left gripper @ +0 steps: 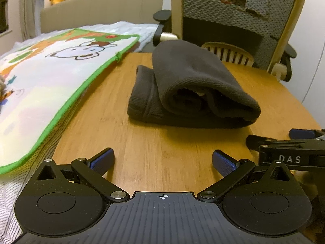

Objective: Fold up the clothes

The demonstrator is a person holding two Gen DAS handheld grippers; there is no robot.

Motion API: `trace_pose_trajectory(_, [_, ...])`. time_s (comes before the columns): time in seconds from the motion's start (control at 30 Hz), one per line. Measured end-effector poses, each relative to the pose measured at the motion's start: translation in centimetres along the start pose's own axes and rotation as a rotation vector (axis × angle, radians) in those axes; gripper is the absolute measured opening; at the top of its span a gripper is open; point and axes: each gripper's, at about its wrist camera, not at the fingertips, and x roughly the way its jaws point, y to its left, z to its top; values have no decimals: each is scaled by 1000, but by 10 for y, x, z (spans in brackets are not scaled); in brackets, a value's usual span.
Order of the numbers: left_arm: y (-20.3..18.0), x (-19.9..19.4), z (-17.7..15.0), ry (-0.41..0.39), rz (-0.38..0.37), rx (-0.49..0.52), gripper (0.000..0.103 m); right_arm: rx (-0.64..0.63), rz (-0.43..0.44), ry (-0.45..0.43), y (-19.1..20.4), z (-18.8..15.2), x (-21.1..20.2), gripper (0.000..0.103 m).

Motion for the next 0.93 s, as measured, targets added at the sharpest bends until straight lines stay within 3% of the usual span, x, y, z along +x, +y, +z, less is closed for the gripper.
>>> trace_pose_trajectory(0.3, [-3, -10, -9, -1, 45, -7, 103, -2, 2, 5, 5, -12, -15, 103])
trace_pose_trajectory(0.93, [0, -17, -14, -19, 45, -31, 103, 1, 0, -13, 8, -17, -18, 103])
